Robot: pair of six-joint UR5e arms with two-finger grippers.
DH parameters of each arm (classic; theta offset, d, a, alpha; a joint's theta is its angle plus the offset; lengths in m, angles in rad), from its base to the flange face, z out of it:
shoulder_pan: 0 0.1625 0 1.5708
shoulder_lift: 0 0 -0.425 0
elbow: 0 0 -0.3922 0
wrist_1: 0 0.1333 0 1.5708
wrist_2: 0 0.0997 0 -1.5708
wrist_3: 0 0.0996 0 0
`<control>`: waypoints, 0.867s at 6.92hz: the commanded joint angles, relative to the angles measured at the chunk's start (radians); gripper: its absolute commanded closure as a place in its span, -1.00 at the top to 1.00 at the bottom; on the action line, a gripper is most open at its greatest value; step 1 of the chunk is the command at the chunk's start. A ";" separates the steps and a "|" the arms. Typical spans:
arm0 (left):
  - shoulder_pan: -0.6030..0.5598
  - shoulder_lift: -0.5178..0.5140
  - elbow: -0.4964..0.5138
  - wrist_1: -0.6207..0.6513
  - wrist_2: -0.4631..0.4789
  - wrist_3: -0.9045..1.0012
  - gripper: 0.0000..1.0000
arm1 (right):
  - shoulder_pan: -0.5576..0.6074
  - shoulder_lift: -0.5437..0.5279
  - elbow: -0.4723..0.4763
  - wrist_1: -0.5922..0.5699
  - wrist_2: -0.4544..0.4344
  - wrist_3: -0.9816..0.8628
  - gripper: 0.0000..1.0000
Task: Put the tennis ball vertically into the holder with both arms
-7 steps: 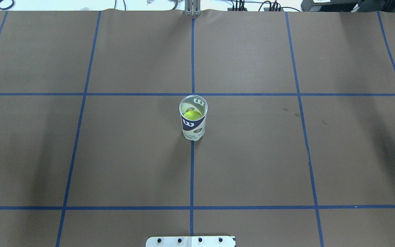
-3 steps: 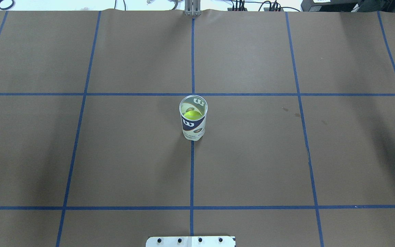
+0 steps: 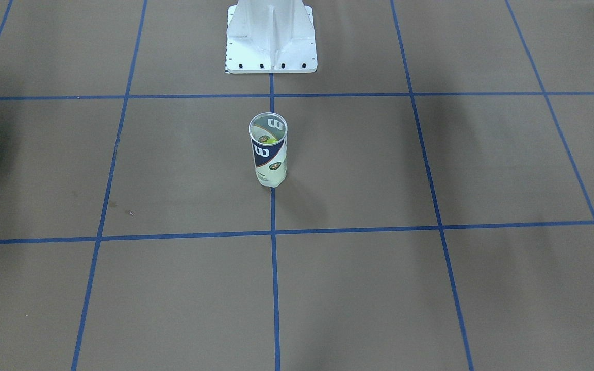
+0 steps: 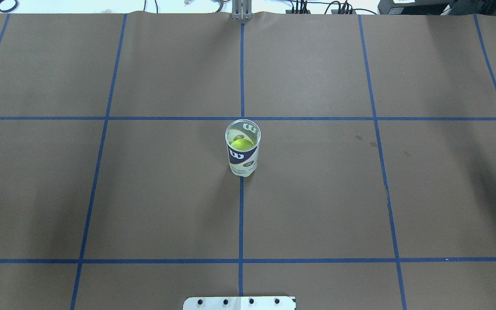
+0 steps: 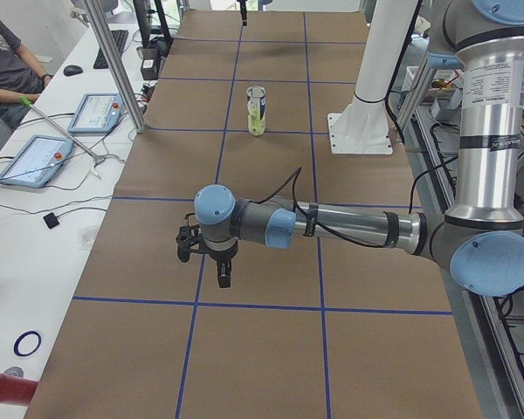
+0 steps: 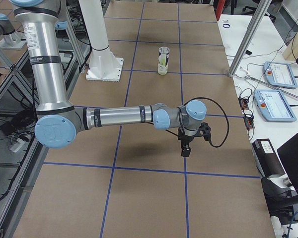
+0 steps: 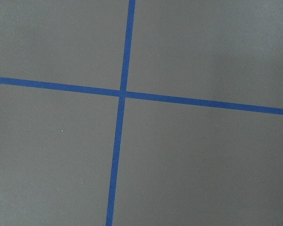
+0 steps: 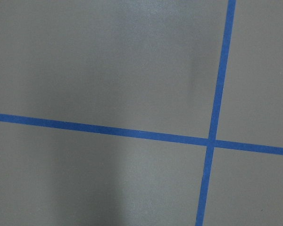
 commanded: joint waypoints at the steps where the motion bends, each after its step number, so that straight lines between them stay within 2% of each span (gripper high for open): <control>1: 0.002 -0.004 0.018 -0.011 -0.005 0.002 0.99 | 0.007 -0.005 0.004 0.002 0.017 -0.008 0.99; 3: -0.007 0.001 -0.023 -0.002 -0.003 0.072 0.99 | 0.010 -0.018 0.005 0.002 0.021 -0.077 0.99; 6: -0.033 0.015 -0.037 0.019 -0.014 0.100 0.99 | 0.026 -0.014 0.007 -0.009 0.047 -0.076 0.99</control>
